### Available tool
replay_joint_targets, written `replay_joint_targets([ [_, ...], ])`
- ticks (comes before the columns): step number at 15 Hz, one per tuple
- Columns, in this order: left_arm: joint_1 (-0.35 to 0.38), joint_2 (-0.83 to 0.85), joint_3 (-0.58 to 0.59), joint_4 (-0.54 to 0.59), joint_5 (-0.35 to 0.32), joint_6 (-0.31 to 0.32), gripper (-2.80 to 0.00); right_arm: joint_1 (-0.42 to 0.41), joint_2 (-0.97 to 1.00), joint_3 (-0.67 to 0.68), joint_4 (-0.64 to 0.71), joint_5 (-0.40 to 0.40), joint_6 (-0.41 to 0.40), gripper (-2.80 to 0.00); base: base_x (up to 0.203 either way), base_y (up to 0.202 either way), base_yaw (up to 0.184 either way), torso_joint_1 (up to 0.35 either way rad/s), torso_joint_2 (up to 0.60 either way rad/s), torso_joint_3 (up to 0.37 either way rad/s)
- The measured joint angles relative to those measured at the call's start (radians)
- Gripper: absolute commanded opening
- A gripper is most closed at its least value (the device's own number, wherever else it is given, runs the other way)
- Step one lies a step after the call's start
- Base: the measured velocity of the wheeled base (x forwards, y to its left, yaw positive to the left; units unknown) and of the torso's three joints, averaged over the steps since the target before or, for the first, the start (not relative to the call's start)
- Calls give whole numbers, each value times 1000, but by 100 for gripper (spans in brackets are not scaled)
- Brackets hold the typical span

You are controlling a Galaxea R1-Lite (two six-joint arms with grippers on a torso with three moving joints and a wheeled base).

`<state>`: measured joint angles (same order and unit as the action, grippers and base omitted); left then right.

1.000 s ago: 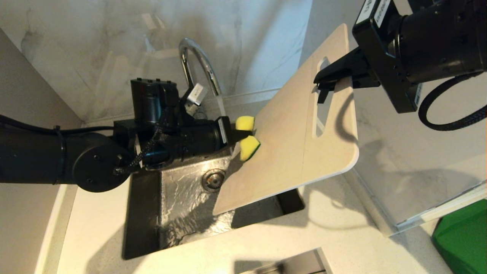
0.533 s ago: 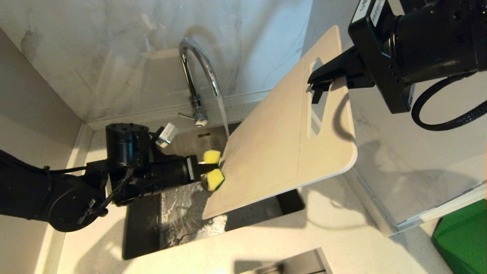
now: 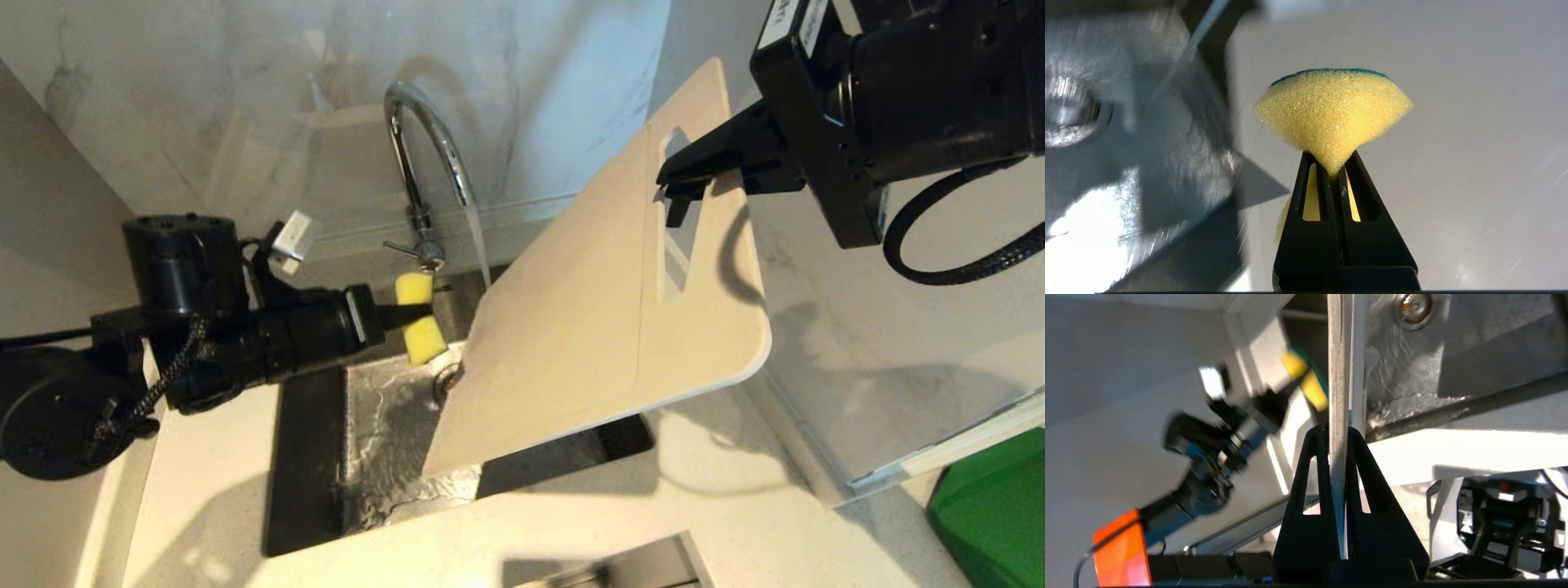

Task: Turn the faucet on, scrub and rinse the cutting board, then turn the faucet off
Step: Scrub the cutting board underwater

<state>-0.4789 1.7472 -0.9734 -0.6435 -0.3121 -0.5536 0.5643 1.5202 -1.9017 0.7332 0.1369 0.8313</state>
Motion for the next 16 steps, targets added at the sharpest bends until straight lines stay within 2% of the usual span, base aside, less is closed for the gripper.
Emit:
replay_joint_targets([
  [4,-21,81,-316,145,0,0,-280,7,-7,0,10,10,0,-280,0,0,0,0,0,0],
  [6,-50,142,-394,176,2,0,-280,15,-12,0,10,20,0,-280,0,0,0,0,0,0],
  [11,-118,255,-455,175,13,10,-280,19,-14,-1,9,28,-1,-280,0,0,0,0,0,0],
  [16,-110,283,-385,162,13,68,-280,19,-12,-2,2,28,-1,-280,0,0,0,0,0,0],
])
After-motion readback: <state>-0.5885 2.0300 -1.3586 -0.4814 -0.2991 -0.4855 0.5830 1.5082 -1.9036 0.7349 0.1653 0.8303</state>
